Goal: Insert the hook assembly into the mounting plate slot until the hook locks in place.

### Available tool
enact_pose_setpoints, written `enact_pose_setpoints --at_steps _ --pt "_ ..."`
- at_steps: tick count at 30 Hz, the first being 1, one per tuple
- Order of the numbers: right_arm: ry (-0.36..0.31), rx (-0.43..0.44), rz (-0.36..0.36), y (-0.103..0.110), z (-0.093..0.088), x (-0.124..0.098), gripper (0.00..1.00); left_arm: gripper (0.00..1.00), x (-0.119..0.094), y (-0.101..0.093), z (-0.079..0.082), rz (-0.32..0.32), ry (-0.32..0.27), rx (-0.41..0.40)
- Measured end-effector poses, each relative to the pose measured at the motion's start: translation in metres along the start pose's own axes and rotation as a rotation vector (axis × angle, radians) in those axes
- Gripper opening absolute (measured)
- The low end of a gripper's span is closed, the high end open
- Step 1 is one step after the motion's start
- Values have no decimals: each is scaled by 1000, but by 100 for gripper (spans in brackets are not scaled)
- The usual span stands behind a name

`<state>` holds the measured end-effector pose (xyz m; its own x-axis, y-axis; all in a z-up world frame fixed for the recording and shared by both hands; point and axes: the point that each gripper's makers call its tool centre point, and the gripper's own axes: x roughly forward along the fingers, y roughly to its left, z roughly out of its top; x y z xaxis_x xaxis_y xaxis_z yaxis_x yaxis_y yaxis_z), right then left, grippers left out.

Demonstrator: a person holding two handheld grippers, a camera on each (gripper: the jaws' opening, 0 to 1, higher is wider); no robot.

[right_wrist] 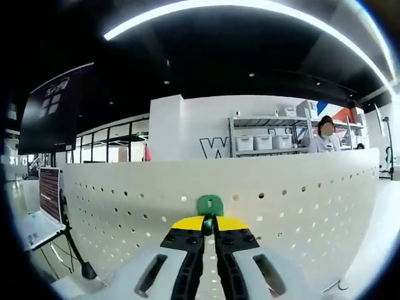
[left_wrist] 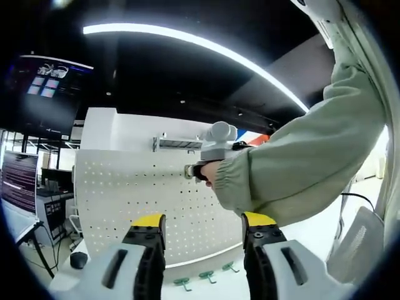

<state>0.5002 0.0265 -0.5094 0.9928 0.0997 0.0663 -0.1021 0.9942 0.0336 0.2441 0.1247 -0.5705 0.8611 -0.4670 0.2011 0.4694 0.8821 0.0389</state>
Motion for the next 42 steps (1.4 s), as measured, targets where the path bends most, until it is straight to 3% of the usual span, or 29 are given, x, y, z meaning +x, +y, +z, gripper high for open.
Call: enact_pose_setpoints --at_steps 7,35,42 --pt "22 1 7 1 -7 -2 18 51 0 0 -1 0 2 2" --pt "54 7 56 0 -15 -24 38 51 -1 1 -2 6 8 14" --pt "58 4 53 -9 -18 -35 38 51 -1 0 -2 4 9 19"
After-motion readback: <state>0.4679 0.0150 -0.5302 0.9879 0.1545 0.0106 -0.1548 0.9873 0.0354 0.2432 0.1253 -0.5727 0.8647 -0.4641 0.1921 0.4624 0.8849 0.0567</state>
